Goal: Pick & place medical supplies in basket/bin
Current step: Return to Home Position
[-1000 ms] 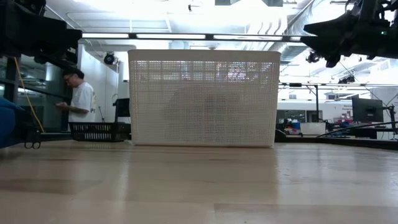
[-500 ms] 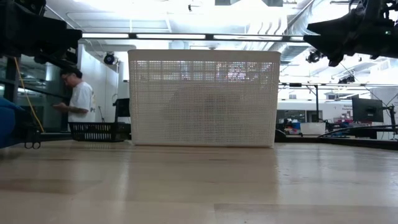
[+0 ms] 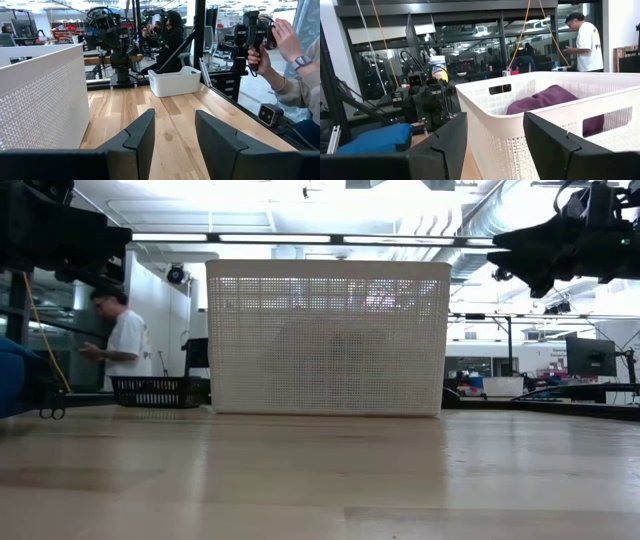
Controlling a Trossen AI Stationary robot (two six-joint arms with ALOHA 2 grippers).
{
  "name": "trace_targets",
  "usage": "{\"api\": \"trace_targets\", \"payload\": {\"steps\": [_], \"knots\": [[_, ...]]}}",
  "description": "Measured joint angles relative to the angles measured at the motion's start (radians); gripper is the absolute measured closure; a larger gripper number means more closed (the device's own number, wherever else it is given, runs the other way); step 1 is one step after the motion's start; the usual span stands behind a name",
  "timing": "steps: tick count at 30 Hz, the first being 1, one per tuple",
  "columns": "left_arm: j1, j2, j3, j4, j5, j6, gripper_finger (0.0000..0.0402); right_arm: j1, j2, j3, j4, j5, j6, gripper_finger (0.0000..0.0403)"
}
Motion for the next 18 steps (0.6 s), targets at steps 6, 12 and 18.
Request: {"api": "trace_targets", "payload": {"steps": [6,12,18], "knots": [[0.0,0.0,0.0,0.0,0.0,0.0,0.0267,0.0,0.0,-0.001,-0.053,0.0,0.009,0.0221],[0.0,0.0,0.0,0.0,0.0,0.0,0.0267,0.0,0.0,-0.001,-0.124,0.001,0.033,0.0221],[0.0,0.0,0.0,0.0,0.0,0.0,0.0267,0.0,0.0,-0.001,-0.18,-0.004,0.055,0.0221]]}}
